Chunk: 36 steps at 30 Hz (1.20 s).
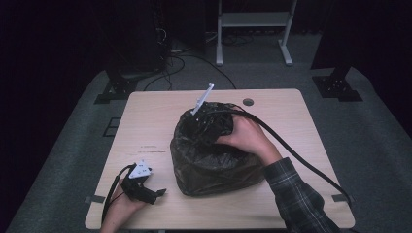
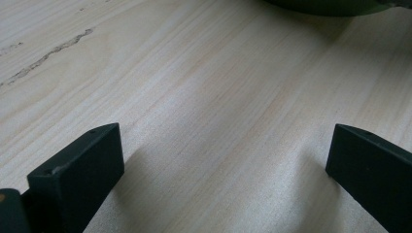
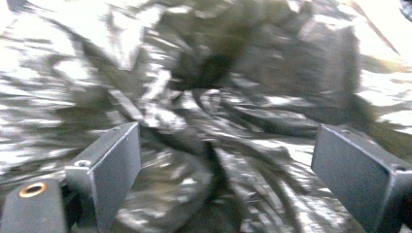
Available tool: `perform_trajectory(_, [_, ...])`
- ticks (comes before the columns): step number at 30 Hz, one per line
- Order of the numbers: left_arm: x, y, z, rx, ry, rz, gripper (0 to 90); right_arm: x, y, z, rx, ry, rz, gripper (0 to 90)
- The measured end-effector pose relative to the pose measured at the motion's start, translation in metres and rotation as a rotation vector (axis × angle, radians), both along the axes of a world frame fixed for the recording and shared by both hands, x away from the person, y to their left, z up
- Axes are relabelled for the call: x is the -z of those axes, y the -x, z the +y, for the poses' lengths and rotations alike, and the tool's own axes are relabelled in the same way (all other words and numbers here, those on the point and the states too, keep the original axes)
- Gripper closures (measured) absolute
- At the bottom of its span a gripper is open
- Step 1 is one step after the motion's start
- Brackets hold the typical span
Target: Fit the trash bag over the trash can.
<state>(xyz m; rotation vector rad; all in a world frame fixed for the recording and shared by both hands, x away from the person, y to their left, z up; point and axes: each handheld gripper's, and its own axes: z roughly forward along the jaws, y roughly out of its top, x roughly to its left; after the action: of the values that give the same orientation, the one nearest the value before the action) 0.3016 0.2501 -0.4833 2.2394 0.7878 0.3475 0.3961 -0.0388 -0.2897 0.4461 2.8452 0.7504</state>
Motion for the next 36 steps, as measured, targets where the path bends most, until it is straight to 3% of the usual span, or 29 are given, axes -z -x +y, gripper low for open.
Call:
perform_trajectory(8, [0.000,0.000,0.000,0.001,-0.001,0.001,0.0,0.007,0.014,0.012,-0.054,-0.023,0.025,9.4])
perform_trajectory(16, [0.000,0.000,0.000,0.001,0.000,0.001,0.0,0.028,0.015,0.028,-0.072,0.033,0.071,9.4])
perform_trajectory(23, [0.000,0.000,0.000,0.001,0.000,0.001,0.0,0.037,0.015,0.032,-0.088,0.064,0.097,9.3])
perform_trajectory(36, [0.000,0.000,0.000,0.001,-0.001,0.000,0.0,0.007,0.012,0.009,-0.052,-0.008,0.051,9.2])
